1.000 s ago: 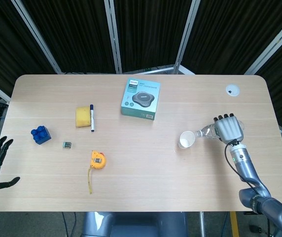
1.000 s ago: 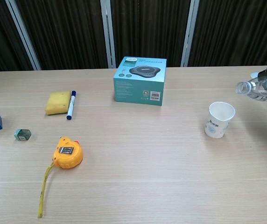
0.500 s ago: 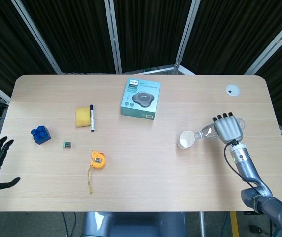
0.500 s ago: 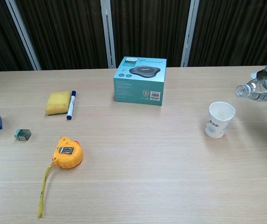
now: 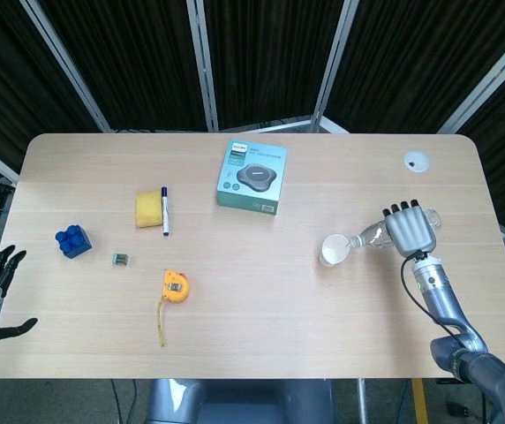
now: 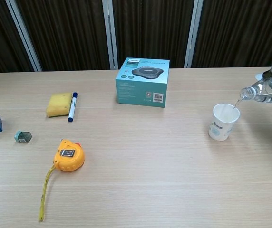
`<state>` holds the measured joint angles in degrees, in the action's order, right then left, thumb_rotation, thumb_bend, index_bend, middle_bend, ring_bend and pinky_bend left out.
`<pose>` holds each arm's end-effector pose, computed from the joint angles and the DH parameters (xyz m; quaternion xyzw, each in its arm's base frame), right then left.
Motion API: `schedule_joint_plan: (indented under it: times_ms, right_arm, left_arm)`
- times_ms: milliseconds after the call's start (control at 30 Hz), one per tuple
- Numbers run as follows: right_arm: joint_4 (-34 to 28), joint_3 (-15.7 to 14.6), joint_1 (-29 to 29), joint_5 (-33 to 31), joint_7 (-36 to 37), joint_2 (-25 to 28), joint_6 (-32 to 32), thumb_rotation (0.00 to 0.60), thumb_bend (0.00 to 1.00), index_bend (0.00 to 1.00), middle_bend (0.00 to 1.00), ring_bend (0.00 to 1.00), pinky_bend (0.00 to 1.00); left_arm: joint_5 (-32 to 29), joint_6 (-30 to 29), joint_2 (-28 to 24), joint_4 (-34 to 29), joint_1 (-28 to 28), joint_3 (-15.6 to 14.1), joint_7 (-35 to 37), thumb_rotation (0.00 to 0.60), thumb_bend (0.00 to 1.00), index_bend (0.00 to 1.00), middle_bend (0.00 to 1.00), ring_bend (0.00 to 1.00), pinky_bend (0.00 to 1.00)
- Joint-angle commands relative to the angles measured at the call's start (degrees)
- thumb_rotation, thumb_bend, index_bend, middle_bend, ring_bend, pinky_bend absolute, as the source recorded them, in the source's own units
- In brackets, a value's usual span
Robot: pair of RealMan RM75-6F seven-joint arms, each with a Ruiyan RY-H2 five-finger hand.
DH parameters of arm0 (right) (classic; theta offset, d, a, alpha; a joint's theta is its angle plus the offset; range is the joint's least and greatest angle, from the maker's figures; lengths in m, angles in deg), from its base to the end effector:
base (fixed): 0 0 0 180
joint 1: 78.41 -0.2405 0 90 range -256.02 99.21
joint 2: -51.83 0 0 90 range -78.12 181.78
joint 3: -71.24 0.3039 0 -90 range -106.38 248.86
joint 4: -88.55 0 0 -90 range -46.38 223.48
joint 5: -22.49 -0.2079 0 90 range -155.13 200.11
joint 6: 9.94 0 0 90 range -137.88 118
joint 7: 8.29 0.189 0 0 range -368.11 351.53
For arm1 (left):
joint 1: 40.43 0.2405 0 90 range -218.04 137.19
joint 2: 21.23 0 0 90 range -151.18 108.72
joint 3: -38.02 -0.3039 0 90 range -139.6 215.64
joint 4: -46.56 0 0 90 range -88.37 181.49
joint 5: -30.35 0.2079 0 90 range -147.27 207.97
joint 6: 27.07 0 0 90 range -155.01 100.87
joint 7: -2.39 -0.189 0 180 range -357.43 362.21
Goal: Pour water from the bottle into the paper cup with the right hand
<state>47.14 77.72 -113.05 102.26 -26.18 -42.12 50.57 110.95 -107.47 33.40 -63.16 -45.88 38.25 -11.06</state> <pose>-0.3388 -0.4539 0.0453 0.7411 -0.1507 0.2050 0.6213 -0.3222 0.2164 0.1947 -0.6221 -0.4123 -0.3074 0.5904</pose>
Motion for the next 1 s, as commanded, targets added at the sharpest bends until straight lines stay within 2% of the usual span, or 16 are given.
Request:
schedule_joint_plan:
  times_ms: [33,1000]
  right_arm:
    - [0.0,0.1,0.0,-0.1,-0.3,-0.1,-0.1,0.6,0.6,0.46,0.58,0.45,0.46]
    - [-0.2,1.9,0.3,-2.5,-2.6,-0.9,-0.6,0.6,0.61,0.46,0.58,0.45,0.46]
  left_arm:
    - [0.0,0.0,0.0,0.0,0.0,0.0,0.0,0.6,0.0,0.0,0.0,0.0,0.0]
    - [0.2,0.1,-0.1,-0.2,0.0,-0.2,0.0,0.6,0.0,0.0,0.0,0.0,0.0]
